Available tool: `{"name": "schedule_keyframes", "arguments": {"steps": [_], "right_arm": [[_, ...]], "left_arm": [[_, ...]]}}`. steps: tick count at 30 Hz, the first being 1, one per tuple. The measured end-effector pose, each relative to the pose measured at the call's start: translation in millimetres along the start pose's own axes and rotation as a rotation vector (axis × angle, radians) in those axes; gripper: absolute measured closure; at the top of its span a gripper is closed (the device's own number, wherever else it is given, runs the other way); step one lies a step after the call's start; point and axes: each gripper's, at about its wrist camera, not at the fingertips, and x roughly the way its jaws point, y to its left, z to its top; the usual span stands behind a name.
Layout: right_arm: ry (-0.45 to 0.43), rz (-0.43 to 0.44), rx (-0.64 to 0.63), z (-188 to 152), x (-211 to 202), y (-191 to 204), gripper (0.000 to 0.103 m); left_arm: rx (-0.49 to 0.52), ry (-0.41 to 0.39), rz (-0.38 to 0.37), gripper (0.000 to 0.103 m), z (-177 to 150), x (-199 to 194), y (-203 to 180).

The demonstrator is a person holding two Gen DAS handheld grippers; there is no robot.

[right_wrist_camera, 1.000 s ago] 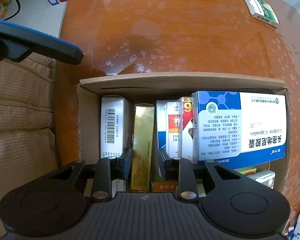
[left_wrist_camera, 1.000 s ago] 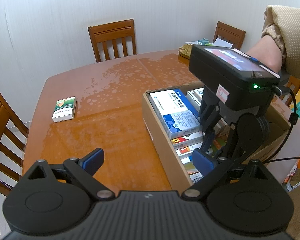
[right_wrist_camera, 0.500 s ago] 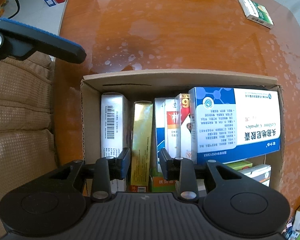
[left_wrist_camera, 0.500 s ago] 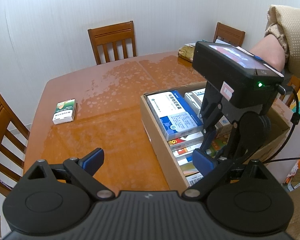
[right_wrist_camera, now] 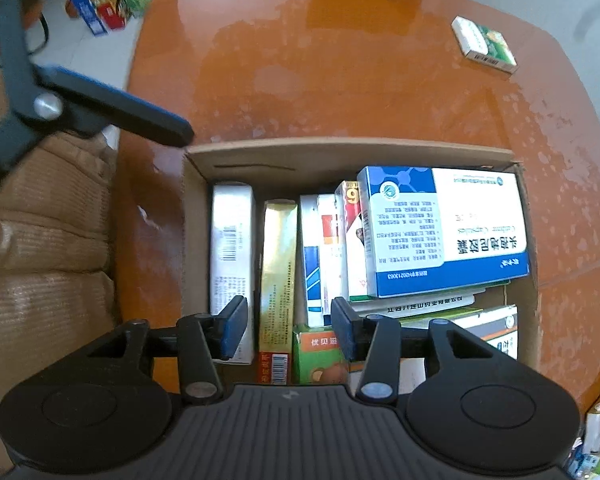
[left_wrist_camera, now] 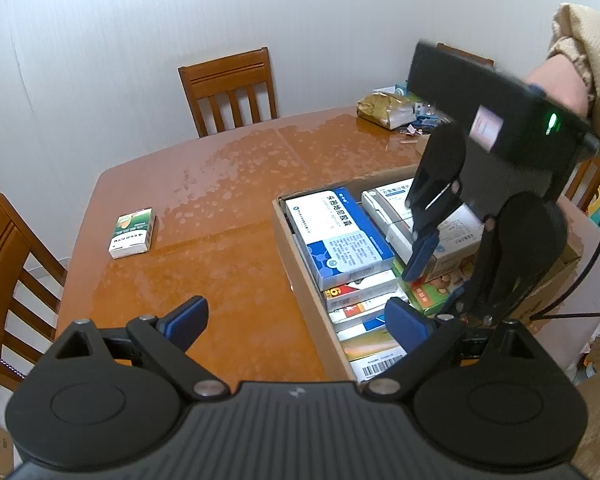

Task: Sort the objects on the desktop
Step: 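Withdraw the right gripper up out of the cardboard box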

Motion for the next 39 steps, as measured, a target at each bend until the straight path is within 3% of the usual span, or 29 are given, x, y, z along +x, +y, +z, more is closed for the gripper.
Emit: {"name": "schedule_keyframes", "arguments": {"steps": [9,15,16,25,39], "right_arm": [[-0.111,-0.044,0.137,-28.4,-40.0,-9.5,0.043],[-0.168,-0.103,0.301,-31.3,-52.9,-14.0,0.042],[-0.167,-0.112,0.323,-30.1,-53.2,-13.2,0.039],[-0.099,-0.165,0.428,24.6,-53.2,6.2,0.038],[-0.062,-0.123,0.407,149.1,-24.2,1.9,0.038]], "left_arm": [[0.041,0.0,-0.034,0.008,6.1,2.5,4.0],[0.084,-0.016,-0.111,0.008,5.5,8.7,24.2],[0.093,-0.019,-0.127,0.008,4.8,9.9,28.9],[0.136,-0.038,-0.251,0.008,-5.1,20.8,94.5],[0.037,-0.004,-0.258,0.008,-30.2,43.6,192.0]]}}
